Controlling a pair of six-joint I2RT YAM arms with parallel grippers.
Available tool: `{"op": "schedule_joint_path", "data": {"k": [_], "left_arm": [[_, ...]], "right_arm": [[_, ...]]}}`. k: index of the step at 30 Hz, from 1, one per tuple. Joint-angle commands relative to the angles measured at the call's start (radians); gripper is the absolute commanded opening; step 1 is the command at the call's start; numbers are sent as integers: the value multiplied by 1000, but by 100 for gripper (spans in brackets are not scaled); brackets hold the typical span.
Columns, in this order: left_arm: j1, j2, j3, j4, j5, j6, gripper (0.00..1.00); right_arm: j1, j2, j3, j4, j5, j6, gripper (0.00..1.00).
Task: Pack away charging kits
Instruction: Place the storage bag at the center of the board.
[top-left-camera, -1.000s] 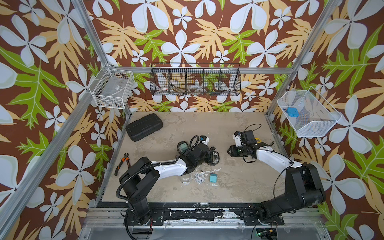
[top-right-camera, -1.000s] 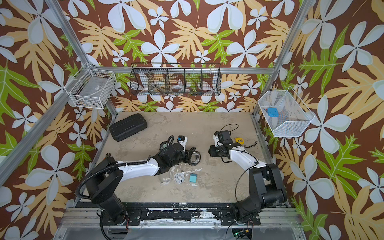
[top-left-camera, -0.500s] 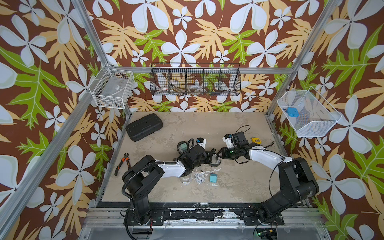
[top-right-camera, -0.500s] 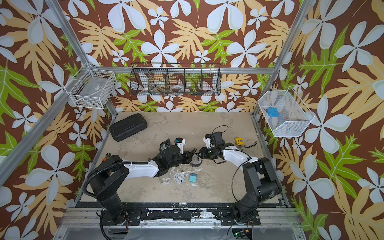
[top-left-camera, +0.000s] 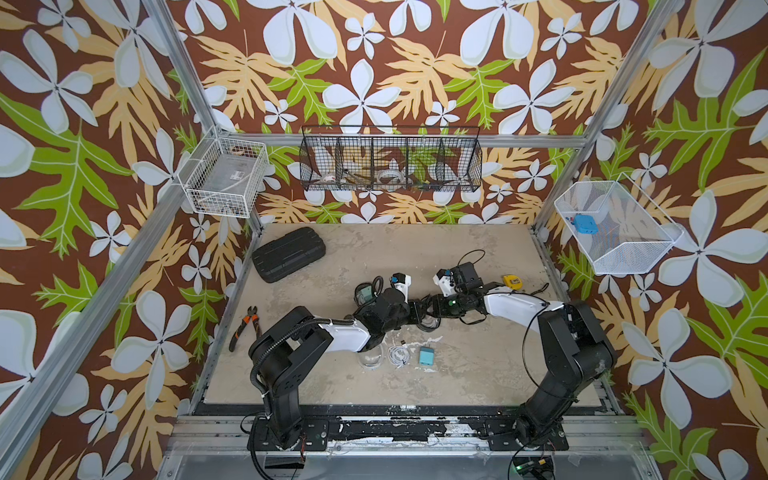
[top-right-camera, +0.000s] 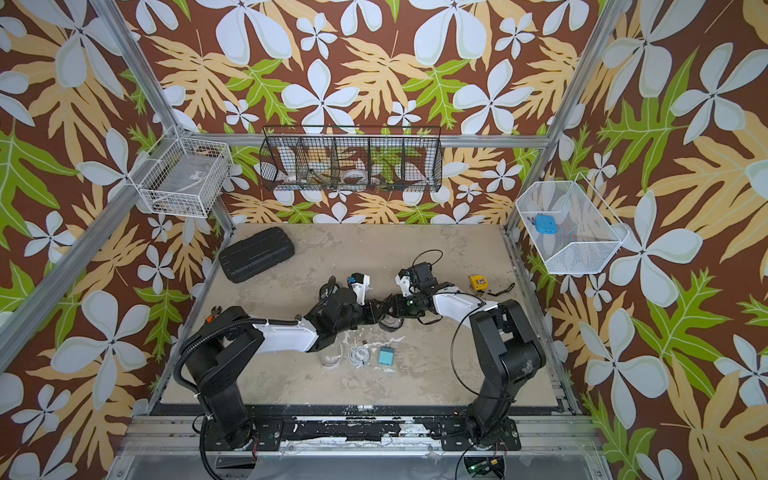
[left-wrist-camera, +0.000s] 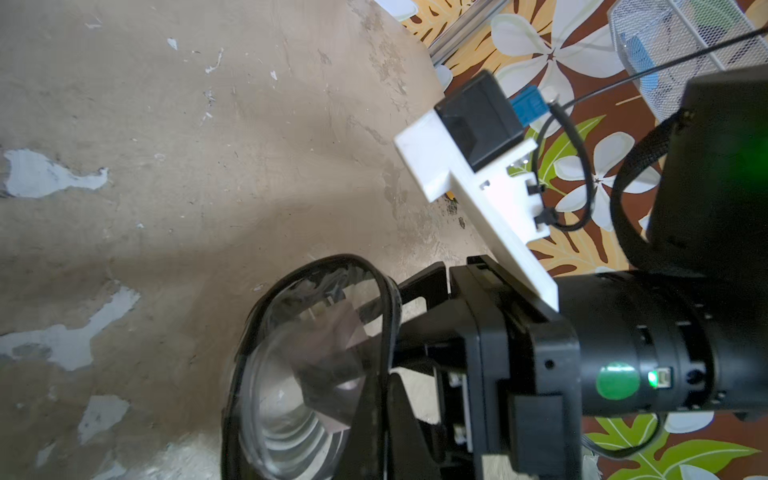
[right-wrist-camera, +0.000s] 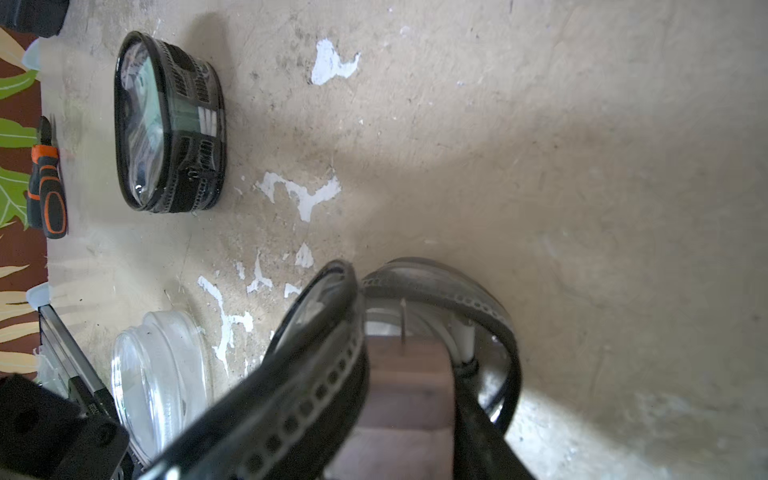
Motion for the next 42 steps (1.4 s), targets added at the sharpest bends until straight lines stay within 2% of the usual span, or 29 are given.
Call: {"op": "schedule_joint_path", "data": {"k": [1, 7, 15, 17, 19, 23, 27, 29, 33, 37, 38, 42], "left_arm": [[1, 5, -2, 60, 34, -14, 0], [7, 12, -2, 57, 32, -21, 0], [9, 8, -3, 48, 30, -22, 0], [8, 5, -3, 44, 29, -21, 0], [8, 3, -6, 43, 28, -22, 0], [7, 1, -9, 42, 26, -20, 0], [8, 0, -17, 43, 28, -27, 0], [9, -4, -24, 37, 23, -30, 0], [8, -11, -28, 19, 20, -26, 0], [8, -14, -16, -28, 26, -23, 0], [8, -14, -16, -35, 30, -22, 3], [8, -21, -24, -77, 32, -7, 25]], "right_arm": [[6, -3, 3, 30, -29, 6, 61], [7, -44, -5, 35, -73, 17, 62], [7, -58, -30, -17, 5, -13, 50], [7, -56, -43, -17, 11, -13, 43], [7, -54, -56, -7, 10, -9, 40], [7, -44, -72, 21, -14, 6, 31], [7, -11, -82, 85, -80, 41, 29], [6, 5, -83, 126, -124, 66, 25], [5, 2, -78, 139, -155, 76, 26], [4, -70, -64, 38, -84, 10, 45], [3, -102, -68, 14, -60, -5, 47], [-9, -211, -90, -68, 8, -55, 48]]}}
